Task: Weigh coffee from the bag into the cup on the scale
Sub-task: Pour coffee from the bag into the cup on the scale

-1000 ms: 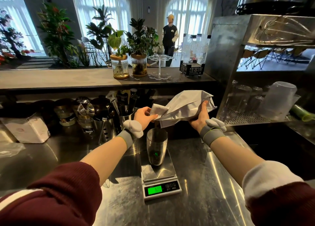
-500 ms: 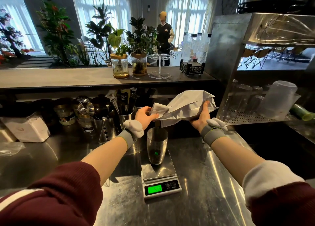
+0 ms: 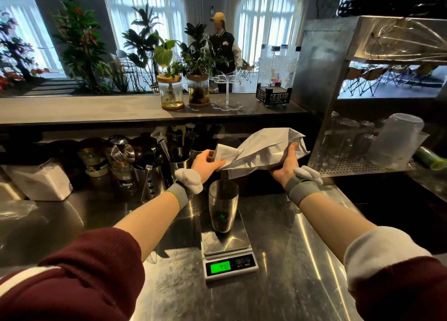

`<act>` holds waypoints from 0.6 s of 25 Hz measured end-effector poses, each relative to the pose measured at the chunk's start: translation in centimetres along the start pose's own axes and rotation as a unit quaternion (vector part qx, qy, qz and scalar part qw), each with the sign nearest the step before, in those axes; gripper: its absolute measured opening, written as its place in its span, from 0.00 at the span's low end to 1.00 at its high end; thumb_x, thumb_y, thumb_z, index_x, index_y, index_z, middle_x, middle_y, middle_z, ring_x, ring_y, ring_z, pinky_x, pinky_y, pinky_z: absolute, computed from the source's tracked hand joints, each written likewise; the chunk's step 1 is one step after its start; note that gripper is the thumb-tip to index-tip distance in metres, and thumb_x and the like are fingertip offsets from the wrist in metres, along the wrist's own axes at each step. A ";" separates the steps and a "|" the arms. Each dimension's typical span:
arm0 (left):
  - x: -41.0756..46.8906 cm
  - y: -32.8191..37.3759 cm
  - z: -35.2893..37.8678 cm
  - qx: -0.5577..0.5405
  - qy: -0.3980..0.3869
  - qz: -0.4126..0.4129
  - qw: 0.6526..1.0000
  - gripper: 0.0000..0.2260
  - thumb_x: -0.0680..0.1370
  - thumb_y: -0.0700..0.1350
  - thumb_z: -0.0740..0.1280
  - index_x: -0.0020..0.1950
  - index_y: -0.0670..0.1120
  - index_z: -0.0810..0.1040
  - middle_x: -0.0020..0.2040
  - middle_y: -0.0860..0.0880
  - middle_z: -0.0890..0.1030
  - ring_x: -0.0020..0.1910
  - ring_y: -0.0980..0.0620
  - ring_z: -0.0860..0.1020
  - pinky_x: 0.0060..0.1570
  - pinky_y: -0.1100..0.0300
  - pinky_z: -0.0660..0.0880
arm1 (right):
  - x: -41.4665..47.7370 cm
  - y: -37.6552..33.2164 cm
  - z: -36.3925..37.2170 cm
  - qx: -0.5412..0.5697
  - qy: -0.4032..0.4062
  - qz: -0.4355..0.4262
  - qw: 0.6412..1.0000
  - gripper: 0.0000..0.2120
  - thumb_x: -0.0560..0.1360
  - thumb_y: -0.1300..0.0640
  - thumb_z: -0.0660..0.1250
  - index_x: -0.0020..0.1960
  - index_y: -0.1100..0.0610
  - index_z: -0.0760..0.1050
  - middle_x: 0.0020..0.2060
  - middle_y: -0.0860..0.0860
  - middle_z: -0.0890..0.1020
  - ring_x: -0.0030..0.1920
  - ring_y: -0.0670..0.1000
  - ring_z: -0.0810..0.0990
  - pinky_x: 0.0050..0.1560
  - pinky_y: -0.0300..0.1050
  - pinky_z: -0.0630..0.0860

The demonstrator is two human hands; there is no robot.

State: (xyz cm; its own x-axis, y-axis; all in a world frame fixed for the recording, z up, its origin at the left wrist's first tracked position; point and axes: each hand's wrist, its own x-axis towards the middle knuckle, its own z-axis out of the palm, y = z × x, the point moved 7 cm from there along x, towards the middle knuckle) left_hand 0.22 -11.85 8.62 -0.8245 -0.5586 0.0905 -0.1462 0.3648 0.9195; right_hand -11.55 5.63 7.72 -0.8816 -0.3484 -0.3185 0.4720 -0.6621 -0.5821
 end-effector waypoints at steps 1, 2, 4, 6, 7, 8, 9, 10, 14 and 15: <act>0.0 0.0 0.1 -0.011 -0.002 -0.004 1.000 0.19 0.74 0.43 0.68 0.63 0.39 0.71 0.60 0.39 0.77 0.59 0.43 0.75 0.59 0.53 0.71 | 0.0 -0.1 0.0 0.000 0.001 -0.001 1.000 0.28 0.77 0.38 0.58 0.69 0.54 0.70 0.66 0.57 0.75 0.66 0.60 0.74 0.56 0.59 0.71; 0.0 -0.1 0.2 -0.022 -0.003 -0.006 1.000 0.19 0.74 0.43 0.68 0.63 0.39 0.71 0.60 0.39 0.77 0.60 0.43 0.75 0.58 0.54 0.71 | 0.1 -0.1 -0.1 0.000 0.002 0.000 1.000 0.28 0.76 0.38 0.58 0.69 0.54 0.70 0.66 0.57 0.75 0.66 0.60 0.74 0.56 0.60 0.71; 0.0 -0.1 0.4 -0.035 -0.007 -0.011 0.999 0.19 0.74 0.42 0.68 0.63 0.39 0.70 0.61 0.40 0.77 0.60 0.43 0.75 0.57 0.56 0.70 | 0.2 -0.2 -0.1 0.002 0.005 0.001 1.000 0.29 0.76 0.38 0.59 0.70 0.54 0.70 0.66 0.57 0.76 0.66 0.60 0.74 0.57 0.61 0.71; -0.1 0.0 0.5 -0.041 -0.011 -0.013 0.999 0.19 0.74 0.42 0.67 0.63 0.39 0.70 0.61 0.40 0.77 0.59 0.45 0.75 0.57 0.56 0.70 | 0.3 -0.4 -0.2 0.007 0.008 -0.001 1.000 0.28 0.76 0.38 0.60 0.69 0.54 0.70 0.66 0.57 0.76 0.66 0.60 0.74 0.59 0.61 0.71; -0.1 0.0 0.5 -0.037 -0.009 -0.012 0.999 0.18 0.74 0.42 0.67 0.63 0.39 0.70 0.60 0.40 0.77 0.57 0.46 0.75 0.57 0.56 0.70 | 0.3 -0.4 -0.2 0.007 0.010 -0.001 1.000 0.28 0.76 0.38 0.60 0.69 0.54 0.70 0.66 0.57 0.76 0.66 0.60 0.74 0.60 0.61 0.71; -0.1 0.1 0.5 -0.028 -0.003 -0.009 1.000 0.18 0.74 0.42 0.67 0.62 0.39 0.71 0.59 0.40 0.77 0.55 0.47 0.75 0.56 0.56 0.70 | 0.3 -0.4 -0.2 0.005 0.011 0.000 1.000 0.28 0.76 0.38 0.60 0.70 0.54 0.70 0.66 0.57 0.76 0.66 0.60 0.74 0.59 0.61 0.71; -0.1 0.2 0.5 -0.014 0.005 -0.002 1.000 0.17 0.74 0.42 0.68 0.60 0.38 0.72 0.56 0.40 0.78 0.54 0.47 0.75 0.54 0.56 0.71 | 0.3 -0.4 -0.2 0.003 0.011 0.001 1.000 0.29 0.76 0.38 0.60 0.70 0.54 0.70 0.66 0.57 0.76 0.66 0.60 0.74 0.59 0.61 0.71; -0.1 0.3 0.4 0.002 0.013 0.006 1.000 0.16 0.74 0.42 0.68 0.59 0.38 0.73 0.53 0.41 0.78 0.52 0.46 0.75 0.53 0.56 0.71 | 0.3 -0.3 -0.3 0.001 0.011 0.001 1.000 0.29 0.75 0.38 0.60 0.70 0.54 0.70 0.66 0.57 0.76 0.66 0.60 0.74 0.57 0.61 0.71; 0.0 0.6 0.0 0.042 0.032 0.036 0.998 0.11 0.73 0.42 0.69 0.52 0.38 0.77 0.45 0.42 0.79 0.49 0.39 0.79 0.51 0.51 0.75 | 0.2 -0.1 -0.3 0.002 0.016 0.001 1.000 0.29 0.76 0.39 0.61 0.70 0.54 0.69 0.66 0.57 0.75 0.66 0.60 0.74 0.58 0.62 0.71; 0.0 0.6 -0.1 0.045 0.032 0.036 0.998 0.11 0.73 0.43 0.69 0.51 0.38 0.77 0.45 0.41 0.79 0.49 0.39 0.79 0.51 0.51 0.75 | 0.2 -0.1 -0.3 0.004 0.016 0.002 1.000 0.29 0.75 0.39 0.61 0.70 0.54 0.69 0.66 0.57 0.75 0.66 0.60 0.74 0.59 0.62 0.71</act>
State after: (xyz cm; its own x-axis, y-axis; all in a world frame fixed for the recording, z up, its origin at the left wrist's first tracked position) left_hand 0.24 -11.70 9.19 -0.7984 -0.5737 0.1829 -0.1375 0.4694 0.8722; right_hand -11.74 5.77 7.50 -0.8793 -0.3290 -0.3443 0.4746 -0.6658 -0.5758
